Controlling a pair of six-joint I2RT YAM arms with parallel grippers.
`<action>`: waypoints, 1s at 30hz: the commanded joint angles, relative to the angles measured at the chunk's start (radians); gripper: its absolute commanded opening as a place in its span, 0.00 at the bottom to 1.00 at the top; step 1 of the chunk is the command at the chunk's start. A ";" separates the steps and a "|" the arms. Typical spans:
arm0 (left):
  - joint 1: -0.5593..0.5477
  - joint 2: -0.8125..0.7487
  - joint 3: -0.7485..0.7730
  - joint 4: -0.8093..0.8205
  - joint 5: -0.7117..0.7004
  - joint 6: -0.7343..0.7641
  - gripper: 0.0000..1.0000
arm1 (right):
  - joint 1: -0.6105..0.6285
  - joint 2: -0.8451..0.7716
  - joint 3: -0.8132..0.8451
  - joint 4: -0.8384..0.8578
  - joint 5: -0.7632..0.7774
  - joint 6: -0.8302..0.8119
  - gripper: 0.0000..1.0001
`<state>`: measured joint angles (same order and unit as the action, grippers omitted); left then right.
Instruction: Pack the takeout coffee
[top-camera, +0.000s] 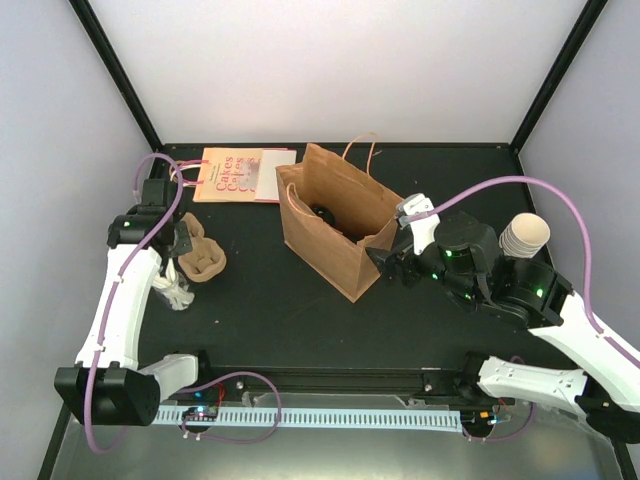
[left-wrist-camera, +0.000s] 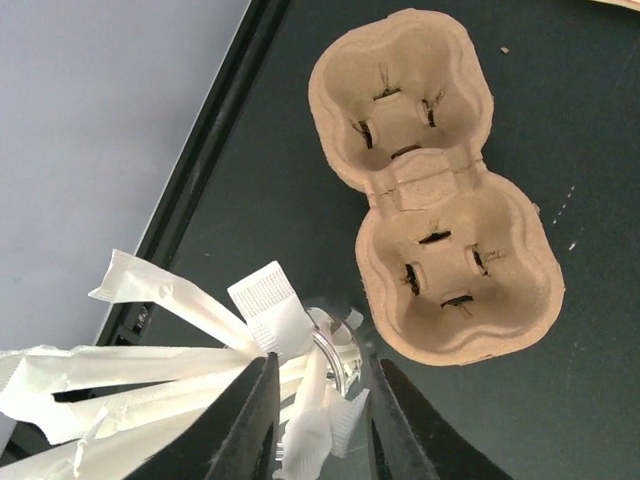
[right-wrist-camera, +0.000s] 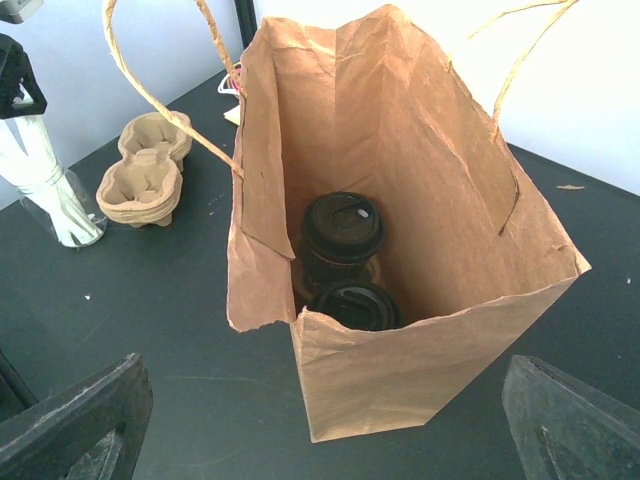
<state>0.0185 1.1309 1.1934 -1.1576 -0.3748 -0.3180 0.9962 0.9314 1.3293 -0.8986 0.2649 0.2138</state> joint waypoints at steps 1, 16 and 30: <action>0.006 0.005 0.018 -0.004 -0.026 -0.010 0.25 | -0.005 -0.019 0.007 0.003 -0.004 -0.012 0.98; 0.007 -0.027 0.065 -0.110 -0.010 -0.040 0.02 | -0.004 -0.021 0.002 0.009 -0.021 -0.012 0.99; 0.007 -0.161 0.146 -0.196 0.038 -0.058 0.02 | -0.004 -0.013 0.012 0.004 -0.044 -0.017 0.99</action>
<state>0.0185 1.0100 1.2869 -1.3025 -0.3603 -0.3611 0.9962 0.9211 1.3293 -0.8986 0.2298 0.2073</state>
